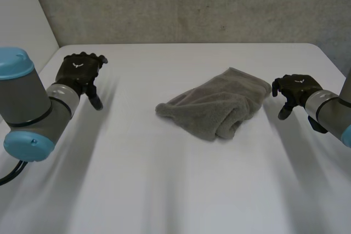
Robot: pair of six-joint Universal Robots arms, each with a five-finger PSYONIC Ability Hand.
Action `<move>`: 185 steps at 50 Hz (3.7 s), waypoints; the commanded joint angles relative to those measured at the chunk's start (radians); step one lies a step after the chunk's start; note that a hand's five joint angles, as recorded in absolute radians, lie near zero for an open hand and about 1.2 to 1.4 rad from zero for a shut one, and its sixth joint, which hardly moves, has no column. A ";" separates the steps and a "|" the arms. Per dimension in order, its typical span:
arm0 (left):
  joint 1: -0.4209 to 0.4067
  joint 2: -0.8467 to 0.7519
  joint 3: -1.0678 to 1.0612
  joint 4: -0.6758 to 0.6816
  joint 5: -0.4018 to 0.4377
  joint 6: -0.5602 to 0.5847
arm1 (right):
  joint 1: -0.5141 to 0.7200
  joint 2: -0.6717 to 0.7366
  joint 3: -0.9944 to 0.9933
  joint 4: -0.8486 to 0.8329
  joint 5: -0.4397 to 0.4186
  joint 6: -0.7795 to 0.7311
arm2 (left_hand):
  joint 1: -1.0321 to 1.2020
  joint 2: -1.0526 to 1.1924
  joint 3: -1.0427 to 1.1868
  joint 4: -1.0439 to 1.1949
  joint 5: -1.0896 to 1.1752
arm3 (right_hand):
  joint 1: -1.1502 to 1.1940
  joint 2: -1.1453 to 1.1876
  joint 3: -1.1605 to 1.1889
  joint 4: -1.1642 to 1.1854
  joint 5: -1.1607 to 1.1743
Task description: Fold the towel.
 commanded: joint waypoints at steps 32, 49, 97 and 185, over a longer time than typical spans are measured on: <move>-0.420 -0.387 0.440 -0.091 -0.001 -0.003 | 0.034 0.005 -0.002 0.010 -0.199 0.051 | -0.019 -0.010 -0.004 -0.018 -0.164 | -0.258 -0.251 -0.257 -0.254 -0.261; -0.426 -0.508 0.587 -0.183 -0.028 0.000 | 0.100 0.111 -0.025 -0.068 -0.168 0.051 | 0.869 0.877 0.884 0.870 0.723 | 0.487 0.495 0.489 0.492 0.485; -0.240 -0.166 0.380 -0.243 -0.060 -0.029 | 0.407 0.059 -0.330 0.220 -0.056 -0.086 | 1.070 1.079 1.085 1.071 0.925 | 0.824 0.831 0.825 0.829 0.821; -0.456 -0.051 -0.106 -0.086 -0.289 -0.164 | 0.419 0.074 0.013 -0.009 0.012 -0.138 | 0.016 0.025 0.031 0.017 -0.129 | -0.018 -0.010 -0.016 -0.013 -0.020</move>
